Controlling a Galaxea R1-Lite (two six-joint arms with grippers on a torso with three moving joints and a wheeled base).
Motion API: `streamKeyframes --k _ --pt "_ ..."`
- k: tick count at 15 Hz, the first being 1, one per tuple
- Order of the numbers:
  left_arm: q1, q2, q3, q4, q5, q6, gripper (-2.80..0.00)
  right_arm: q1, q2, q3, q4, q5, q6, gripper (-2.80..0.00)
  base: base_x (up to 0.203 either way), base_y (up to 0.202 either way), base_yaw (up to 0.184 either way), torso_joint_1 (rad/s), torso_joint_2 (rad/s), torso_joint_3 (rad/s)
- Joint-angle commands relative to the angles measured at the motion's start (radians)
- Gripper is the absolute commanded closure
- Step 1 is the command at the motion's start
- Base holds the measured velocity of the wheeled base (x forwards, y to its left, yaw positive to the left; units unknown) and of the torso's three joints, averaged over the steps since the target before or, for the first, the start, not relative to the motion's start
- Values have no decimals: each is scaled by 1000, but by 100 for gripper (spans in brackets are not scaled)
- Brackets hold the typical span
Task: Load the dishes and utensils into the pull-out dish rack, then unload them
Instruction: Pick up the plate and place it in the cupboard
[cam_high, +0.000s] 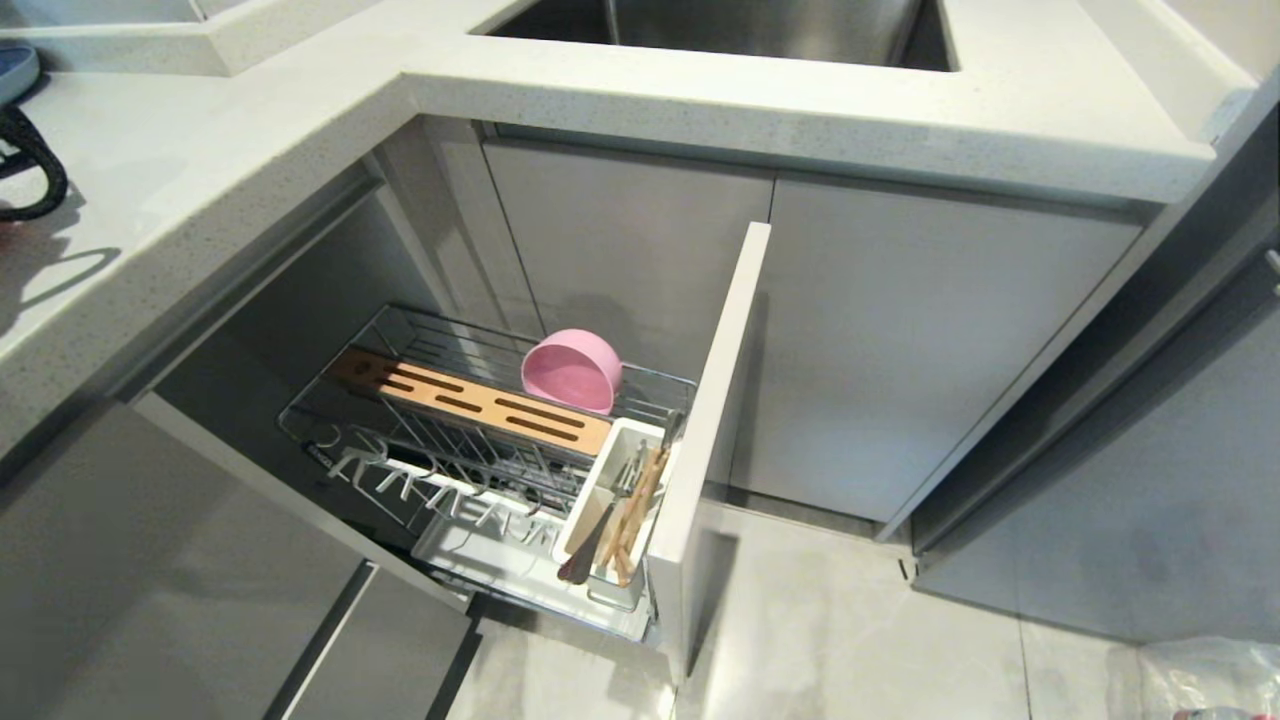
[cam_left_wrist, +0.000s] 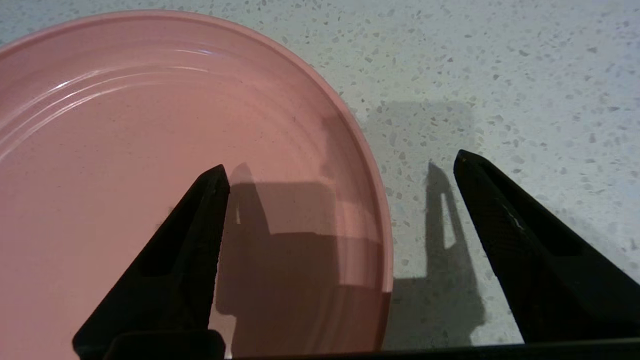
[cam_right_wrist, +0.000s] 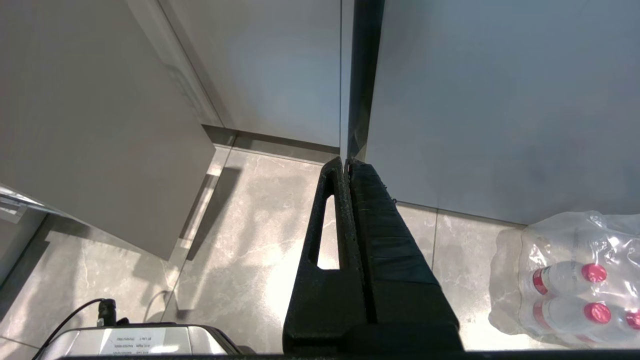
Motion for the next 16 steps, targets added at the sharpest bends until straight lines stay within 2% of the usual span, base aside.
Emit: streamKeyframes --k 1,10,11,16 --pt "5 12 0 3 3 -2 -280 0 0 2 0 0 0 0 0 0 0 0 0 0" --pt "22 26 0 4 4 16 -280 0 0 2 0 0 0 0 0 0 0 0 0 0" --pt "22 29 0 6 5 19 0 0 0 2 0 0 0 0 0 0 0 0 0 0" --pt "24 28 -3 6 5 19 0 0 0 2 0 0 1 0 0 0 0 0 0 0"
